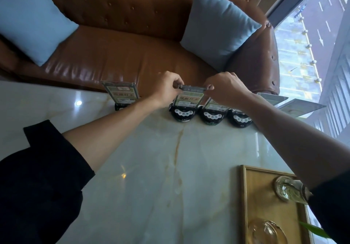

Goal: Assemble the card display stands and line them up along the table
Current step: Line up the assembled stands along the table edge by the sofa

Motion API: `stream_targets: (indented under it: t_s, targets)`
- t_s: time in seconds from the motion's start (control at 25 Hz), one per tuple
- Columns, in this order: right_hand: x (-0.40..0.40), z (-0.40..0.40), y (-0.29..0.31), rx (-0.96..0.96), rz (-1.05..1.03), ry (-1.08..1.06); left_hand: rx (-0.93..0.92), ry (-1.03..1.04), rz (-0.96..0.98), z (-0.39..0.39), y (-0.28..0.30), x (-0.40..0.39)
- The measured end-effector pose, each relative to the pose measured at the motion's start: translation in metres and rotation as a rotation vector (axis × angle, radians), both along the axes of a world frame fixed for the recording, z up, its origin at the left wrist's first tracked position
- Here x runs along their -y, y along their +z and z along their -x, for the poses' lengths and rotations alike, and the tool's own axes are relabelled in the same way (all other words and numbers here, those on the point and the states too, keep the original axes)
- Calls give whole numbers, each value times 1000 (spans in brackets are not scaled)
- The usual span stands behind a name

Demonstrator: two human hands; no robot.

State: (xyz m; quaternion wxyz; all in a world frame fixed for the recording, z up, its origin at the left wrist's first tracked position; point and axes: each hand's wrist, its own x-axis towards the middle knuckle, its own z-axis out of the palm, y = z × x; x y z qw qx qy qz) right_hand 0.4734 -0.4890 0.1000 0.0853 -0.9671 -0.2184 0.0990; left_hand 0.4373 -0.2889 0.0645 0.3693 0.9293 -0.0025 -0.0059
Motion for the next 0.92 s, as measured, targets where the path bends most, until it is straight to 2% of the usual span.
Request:
stream_targets:
  t_s: [0.16, 0.36, 0.48, 0.6, 0.72, 0.8, 0.92]
  targets:
    - [-3, 0, -1, -44, -58, -40, -1, -7, -12, -2, -1, -4]
    - [-9, -2, -4, -37, 11, 7, -26, -57, -73, 4, 8, -20]
    - [-15, -2, 4, -31, 43, 24, 47, -49, -146, 9, 31, -52]
    - [-48, -1, 16, 37, -105, 40, 76, 21, -220, 12, 51, -101]
    - [-105, 5, 19, -51, -229, 80, -69, 94, -278, 23, 47, -145]
    - [-141, 11, 11, -109, -235, 108, -184, 85, -281, 36, 31, -164]
    - [-181, 17, -7, -149, -180, 186, -188, 106, -164, 47, 7, -180]
